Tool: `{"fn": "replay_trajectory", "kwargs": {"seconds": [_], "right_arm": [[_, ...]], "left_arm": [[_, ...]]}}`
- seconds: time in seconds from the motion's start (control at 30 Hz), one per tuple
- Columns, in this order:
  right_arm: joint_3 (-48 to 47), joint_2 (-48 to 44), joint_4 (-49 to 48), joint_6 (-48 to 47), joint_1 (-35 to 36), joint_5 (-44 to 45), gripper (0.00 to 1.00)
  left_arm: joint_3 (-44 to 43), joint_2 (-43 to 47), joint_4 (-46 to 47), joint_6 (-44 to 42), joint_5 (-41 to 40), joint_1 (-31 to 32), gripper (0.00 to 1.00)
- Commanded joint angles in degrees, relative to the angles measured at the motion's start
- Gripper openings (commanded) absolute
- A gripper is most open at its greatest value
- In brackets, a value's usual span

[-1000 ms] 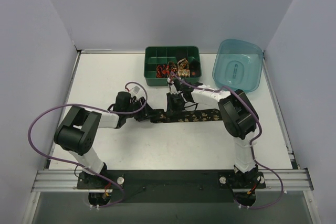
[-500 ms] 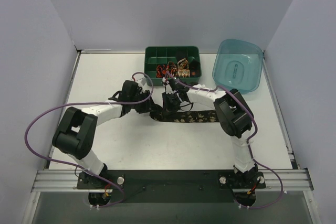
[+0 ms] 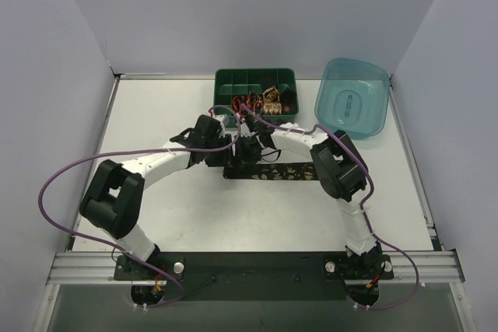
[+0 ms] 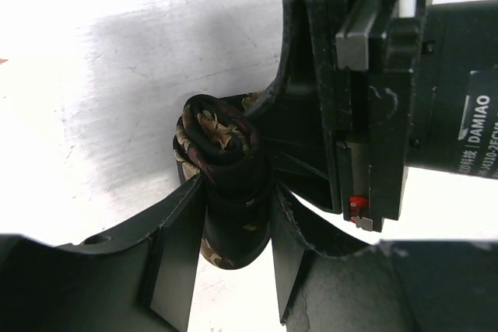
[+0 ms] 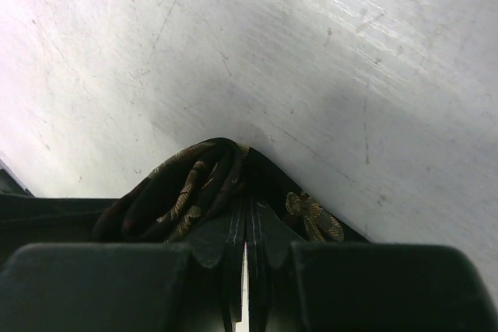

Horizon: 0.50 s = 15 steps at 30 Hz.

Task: Roll the ties
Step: Roll the tie at the center of the board.

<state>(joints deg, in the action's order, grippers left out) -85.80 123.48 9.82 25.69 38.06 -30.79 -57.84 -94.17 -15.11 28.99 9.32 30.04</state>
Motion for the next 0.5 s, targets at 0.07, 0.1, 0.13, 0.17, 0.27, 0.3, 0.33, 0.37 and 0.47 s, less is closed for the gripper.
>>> {"fn": "replay_trajectory", "kwargs": {"seconds": [0.07, 0.1, 0.13, 0.17, 0.27, 0.3, 0.33, 0.37, 0.47], "right_arm": [[-3.85, 2.64, -2.26, 3.66, 1.31, -5.59, 0.00], [-4.02, 2.73, -2.35, 3.92, 1.40, -6.30, 0.00], [-3.94, 2.21, -2.44, 4.10, 1.31, -6.48, 0.00], [-4.02, 2.03, -2.35, 4.10, 1.22, -6.74, 0.00], [-4.03, 0.89, -1.83, 4.54, 0.79, -8.50, 0.00], [-3.76, 0.54, -1.57, 4.28, 0.52, -8.94, 0.00], [-3.33, -0.51, -1.65, 4.36, 0.35, -9.99, 0.00], [-2.28, -1.04, -1.65, 4.71, -0.26, -10.17, 0.00], [-0.43, -3.50, -1.56, 3.76, -0.80, -10.26, 0.00]], "left_arm": [[-4.29, 3.82, -5.62, -2.18, -3.87, 1.68, 0.47], [-4.64, 3.65, -6.24, -2.45, -4.92, 1.95, 0.47], [-5.25, 3.47, -7.55, -2.62, -5.62, 2.56, 0.47], [-5.52, 3.21, -8.26, -2.97, -6.24, 2.91, 0.47], [-6.84, 2.50, -11.24, -3.15, -9.49, 4.23, 0.47], [-7.02, 2.41, -11.78, -3.24, -12.28, 4.41, 0.47], [-7.28, 2.24, -12.65, -3.24, -13.01, 4.58, 0.47], [-7.46, 2.15, -13.01, -3.24, -13.62, 4.67, 0.47], [-8.33, 1.01, -14.33, -3.50, -15.38, 4.94, 0.47]]}}
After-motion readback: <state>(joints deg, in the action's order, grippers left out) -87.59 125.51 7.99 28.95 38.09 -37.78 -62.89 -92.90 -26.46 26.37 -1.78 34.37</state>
